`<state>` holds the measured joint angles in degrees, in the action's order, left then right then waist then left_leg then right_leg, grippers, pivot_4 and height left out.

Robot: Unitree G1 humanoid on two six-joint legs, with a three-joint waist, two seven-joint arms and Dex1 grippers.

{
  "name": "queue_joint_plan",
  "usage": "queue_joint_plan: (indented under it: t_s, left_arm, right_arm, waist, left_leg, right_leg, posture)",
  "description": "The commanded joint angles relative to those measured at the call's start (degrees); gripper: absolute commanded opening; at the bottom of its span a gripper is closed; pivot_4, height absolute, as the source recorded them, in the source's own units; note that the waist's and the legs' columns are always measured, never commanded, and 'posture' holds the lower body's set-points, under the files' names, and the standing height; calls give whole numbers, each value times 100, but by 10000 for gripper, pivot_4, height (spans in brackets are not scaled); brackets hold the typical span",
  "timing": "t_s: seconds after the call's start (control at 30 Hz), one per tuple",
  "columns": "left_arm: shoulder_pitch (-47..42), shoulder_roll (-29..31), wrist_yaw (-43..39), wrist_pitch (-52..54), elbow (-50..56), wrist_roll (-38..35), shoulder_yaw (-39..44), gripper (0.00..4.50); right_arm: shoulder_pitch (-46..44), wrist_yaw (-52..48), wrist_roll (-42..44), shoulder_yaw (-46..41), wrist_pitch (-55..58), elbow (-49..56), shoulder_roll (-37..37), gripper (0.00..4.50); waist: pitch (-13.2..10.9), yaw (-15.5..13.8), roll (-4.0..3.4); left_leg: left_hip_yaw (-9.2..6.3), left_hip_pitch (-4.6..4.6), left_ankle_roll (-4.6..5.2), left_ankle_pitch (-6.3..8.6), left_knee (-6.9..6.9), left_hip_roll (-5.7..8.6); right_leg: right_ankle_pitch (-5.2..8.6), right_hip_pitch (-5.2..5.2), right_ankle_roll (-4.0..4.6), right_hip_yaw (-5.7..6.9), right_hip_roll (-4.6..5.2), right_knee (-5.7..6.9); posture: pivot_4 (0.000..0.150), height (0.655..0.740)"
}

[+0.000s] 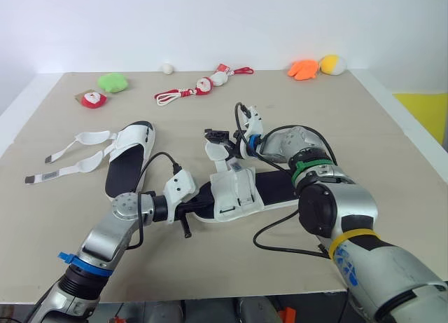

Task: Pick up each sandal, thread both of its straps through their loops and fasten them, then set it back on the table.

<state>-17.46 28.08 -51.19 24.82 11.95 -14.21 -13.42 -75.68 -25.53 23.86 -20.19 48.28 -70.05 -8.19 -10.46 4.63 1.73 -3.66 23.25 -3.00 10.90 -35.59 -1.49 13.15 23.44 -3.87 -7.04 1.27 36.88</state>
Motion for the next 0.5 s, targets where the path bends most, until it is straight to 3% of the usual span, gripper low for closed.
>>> queue_joint_plan:
  t_s: [0.03,0.07,0.1,0.2,0.23,0.37,0.5]
  left_arm:
    - [139,31,57,166,-153,146,-207,0]
    - [144,32,61,170,-148,143,-202,0]
    - [148,34,65,172,-144,141,-200,0]
    - [152,37,72,174,-141,138,-200,0]
    - [155,39,75,174,-136,135,-196,0]
    - [176,36,97,166,-122,139,-202,0]
    - [180,41,98,164,-116,138,-208,0]
  right_arm:
    - [-249,-184,-40,32,-17,-38,48,44638]
    - [-258,-176,-59,22,-57,-52,52,39048]
    - [-269,-188,-77,13,-72,-66,54,36463]
    - [-290,-254,-118,12,-71,-94,60,20050]
    - [-294,-284,-143,33,-61,-101,68,18615]
    - [-295,-367,-224,63,-102,-110,78,856]
    - [-284,-715,-445,303,-411,-19,106,364]
  waist:
    - [0,2,0]
    - [0,3,0]
    - [0,4,0]
    - [0,7,0]
    - [0,8,0]
    - [0,11,0]
    - [0,20,0]
  left_leg:
    - [0,0,0,0,0,0]
    - [-1,0,0,0,1,0]
    - [-1,0,0,0,2,0]
    - [-1,0,0,0,2,0]
    - [-2,0,0,0,2,0]
    - [-2,0,0,0,3,0]
    - [-2,0,0,0,3,0]
  right_leg:
    - [0,0,0,0,0,0]
    - [0,0,0,0,0,0]
    - [0,0,0,0,0,0]
    - [0,0,0,0,0,0]
    - [0,0,0,1,0,0]
    - [1,0,0,1,0,0]
    - [1,0,-1,1,-1,0]
  posture:
    - [1500,7400]
    - [1500,7400]
    - [1500,7400]
    - [1500,7400]
    - [1500,7400]
    - [1500,7400]
    - [1500,7400]
